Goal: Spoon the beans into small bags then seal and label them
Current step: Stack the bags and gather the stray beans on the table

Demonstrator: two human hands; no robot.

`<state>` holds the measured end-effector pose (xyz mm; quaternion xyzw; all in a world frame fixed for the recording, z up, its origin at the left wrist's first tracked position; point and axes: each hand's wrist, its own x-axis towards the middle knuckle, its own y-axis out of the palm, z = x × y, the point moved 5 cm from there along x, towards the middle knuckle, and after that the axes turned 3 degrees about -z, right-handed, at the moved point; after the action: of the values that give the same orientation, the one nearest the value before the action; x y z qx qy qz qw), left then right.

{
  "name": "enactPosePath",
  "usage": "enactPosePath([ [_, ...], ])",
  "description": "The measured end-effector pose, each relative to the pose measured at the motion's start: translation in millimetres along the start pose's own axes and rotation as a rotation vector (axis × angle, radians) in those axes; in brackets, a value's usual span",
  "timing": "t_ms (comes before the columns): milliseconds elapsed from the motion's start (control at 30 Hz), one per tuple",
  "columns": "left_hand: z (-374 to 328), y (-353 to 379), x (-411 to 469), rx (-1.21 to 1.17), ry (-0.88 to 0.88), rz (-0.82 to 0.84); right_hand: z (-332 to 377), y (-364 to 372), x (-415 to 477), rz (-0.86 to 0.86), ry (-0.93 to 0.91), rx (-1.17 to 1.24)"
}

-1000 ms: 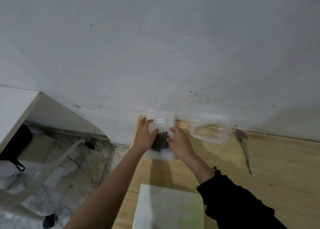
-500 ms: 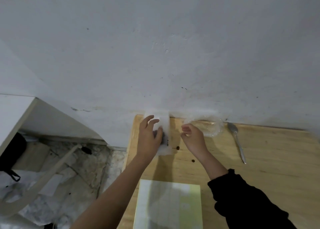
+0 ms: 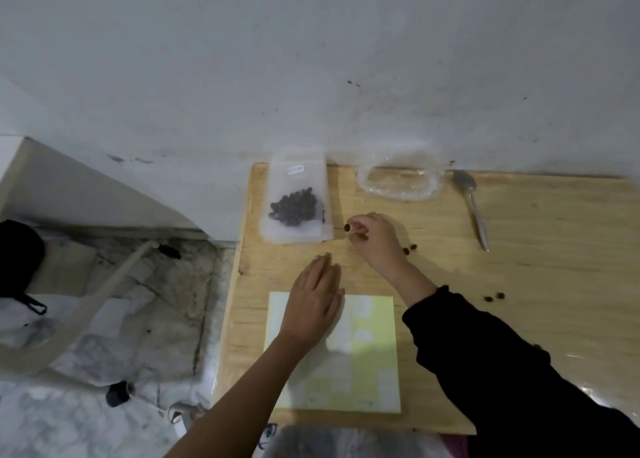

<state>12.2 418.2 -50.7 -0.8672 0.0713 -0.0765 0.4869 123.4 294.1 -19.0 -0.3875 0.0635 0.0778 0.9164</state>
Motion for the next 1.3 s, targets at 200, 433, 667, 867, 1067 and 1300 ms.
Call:
enactPosePath([
  [200, -0.8, -0.8, -4.3, 0.013, -0.030, -0.030, 1.4, 11.1, 17.0, -0.069, -0.002, -0.017],
  [433, -0.4, -0.7, -4.4, 0.040, -0.062, -0.028, 10.9, 19.3, 12.8, 0.001, -0.060, -0.245],
  [667, -2.4, -1.4, -5.0, 0.057, -0.073, -0.027, 4.5, 22.7, 1.7, 0.031, -0.051, -0.286],
  [867, -7.2, -1.6, -3.3, 0.051, -0.087, -0.071, -7.6, 3.4, -15.0, -0.008, 0.083, 0.117],
  [1067, -24.6, 10.1, 10.6, 0.017, -0.042, -0.077, -41.4, -33.4, -26.2, -0.129, 0.457, 1.035],
  [1300, -23.0, 21.5, 11.2, 0.128, -0.027, -0.005, -48.7, -40.3, -30.7, -0.126, 0.236, 0.331],
])
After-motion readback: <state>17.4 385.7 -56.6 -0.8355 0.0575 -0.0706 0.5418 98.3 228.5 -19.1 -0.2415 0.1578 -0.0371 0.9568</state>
